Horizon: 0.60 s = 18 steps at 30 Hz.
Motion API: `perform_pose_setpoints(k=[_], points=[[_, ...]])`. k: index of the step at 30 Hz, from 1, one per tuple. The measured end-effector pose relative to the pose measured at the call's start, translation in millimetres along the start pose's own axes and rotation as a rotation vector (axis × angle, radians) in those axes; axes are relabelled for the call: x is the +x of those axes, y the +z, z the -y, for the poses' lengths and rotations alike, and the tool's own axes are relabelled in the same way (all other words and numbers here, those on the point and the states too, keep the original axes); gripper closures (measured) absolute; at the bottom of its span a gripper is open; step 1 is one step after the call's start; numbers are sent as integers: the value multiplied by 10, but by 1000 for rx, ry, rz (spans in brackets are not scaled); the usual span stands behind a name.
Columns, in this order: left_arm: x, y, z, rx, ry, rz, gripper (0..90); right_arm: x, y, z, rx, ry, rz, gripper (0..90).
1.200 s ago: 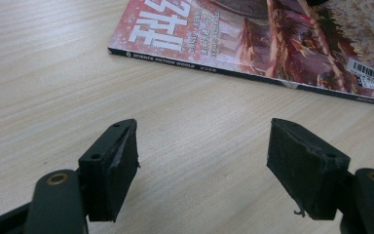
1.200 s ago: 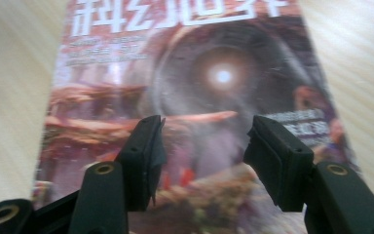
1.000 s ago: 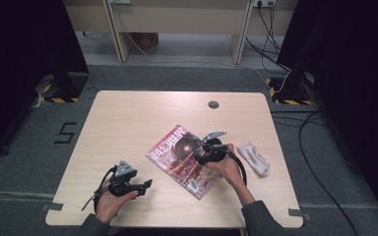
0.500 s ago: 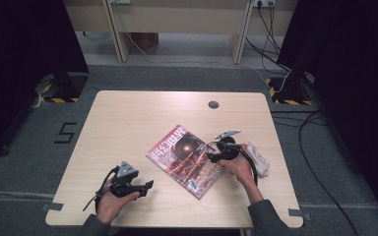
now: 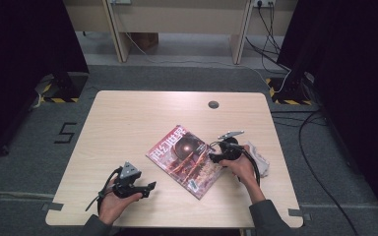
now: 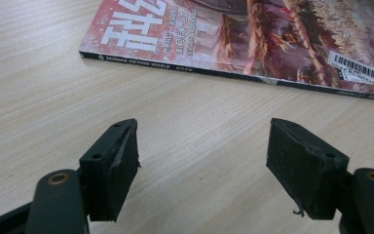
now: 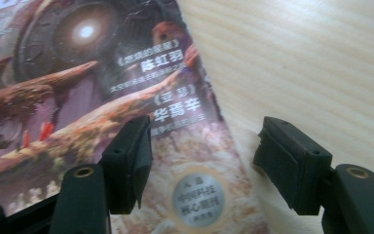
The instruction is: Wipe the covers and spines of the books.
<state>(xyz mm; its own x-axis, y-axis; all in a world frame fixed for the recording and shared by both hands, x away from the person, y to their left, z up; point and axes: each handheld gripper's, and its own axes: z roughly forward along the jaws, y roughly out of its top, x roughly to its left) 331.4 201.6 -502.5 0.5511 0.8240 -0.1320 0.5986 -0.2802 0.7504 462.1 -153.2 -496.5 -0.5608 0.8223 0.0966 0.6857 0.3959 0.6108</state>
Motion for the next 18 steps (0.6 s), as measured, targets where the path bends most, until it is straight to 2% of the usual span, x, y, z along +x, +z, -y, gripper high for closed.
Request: perform_pose_setpoints(k=[4,11,14,18], points=[[-8,6,3,4,3,2,271,37,7,18,2,-5,-30,352],[-20,12,3,1,2,4,273,113,-41,95,7,-23,-33,335],[-26,25,-2,2,1,1,274,172,-89,160,12,-40,-35,332],[-54,49,-11,1,9,3,275,270,-167,254,19,-88,-31,328]])
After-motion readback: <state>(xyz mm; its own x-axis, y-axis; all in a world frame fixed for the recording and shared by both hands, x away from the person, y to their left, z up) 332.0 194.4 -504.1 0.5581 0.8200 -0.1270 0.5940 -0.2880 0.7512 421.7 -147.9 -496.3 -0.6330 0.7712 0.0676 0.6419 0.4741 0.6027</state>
